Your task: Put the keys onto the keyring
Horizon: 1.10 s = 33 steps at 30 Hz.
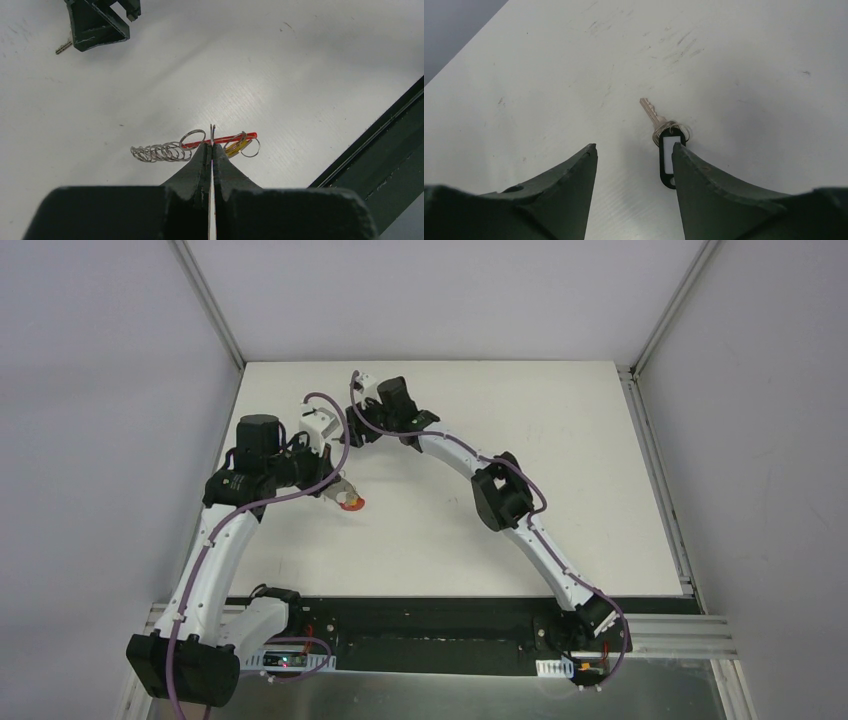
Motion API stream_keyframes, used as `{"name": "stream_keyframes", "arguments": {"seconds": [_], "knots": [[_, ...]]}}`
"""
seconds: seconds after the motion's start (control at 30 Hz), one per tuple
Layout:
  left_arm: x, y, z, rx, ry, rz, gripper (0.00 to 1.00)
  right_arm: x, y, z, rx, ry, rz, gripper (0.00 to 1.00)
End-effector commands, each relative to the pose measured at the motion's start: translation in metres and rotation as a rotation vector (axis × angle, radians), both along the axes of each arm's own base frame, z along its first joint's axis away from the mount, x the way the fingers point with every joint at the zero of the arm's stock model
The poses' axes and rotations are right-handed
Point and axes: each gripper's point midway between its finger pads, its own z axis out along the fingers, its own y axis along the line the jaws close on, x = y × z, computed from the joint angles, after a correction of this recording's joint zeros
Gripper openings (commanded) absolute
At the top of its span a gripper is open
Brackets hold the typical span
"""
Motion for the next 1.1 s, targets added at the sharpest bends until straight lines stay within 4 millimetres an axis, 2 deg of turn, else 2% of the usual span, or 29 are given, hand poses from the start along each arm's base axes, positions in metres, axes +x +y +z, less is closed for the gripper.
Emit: {"name": "stream_keyframes", "arguments": {"seconds": [0.0,0.33,0.67,0.87,1.07], "knots": [[0.001,0.0,0.003,0.002,-0.018,-0.011,0.0,0.009,0.019,0.032,0.122,-0.038,-0.01,0.59],[0.001,-0.004,0.005,-0.019,0.014,-0.029,0.0,0.009,0.018,0.008,0.118,0.052,-0.057,0.59],[0.003,-0.004,0.01,-0.018,0.006,-0.026,0.0,0.005,0.011,0.0,0.076,0.086,-0.076,0.57],[0.005,0.0,0.014,0.005,-0.011,-0.02,0.0,-0.008,-0.004,0.002,0.013,0.128,-0.072,0.54],[0.013,0.006,0.023,0.041,-0.042,0.003,0.0,-0.025,-0.031,0.01,-0.063,0.167,-0.07,0.53]]}}
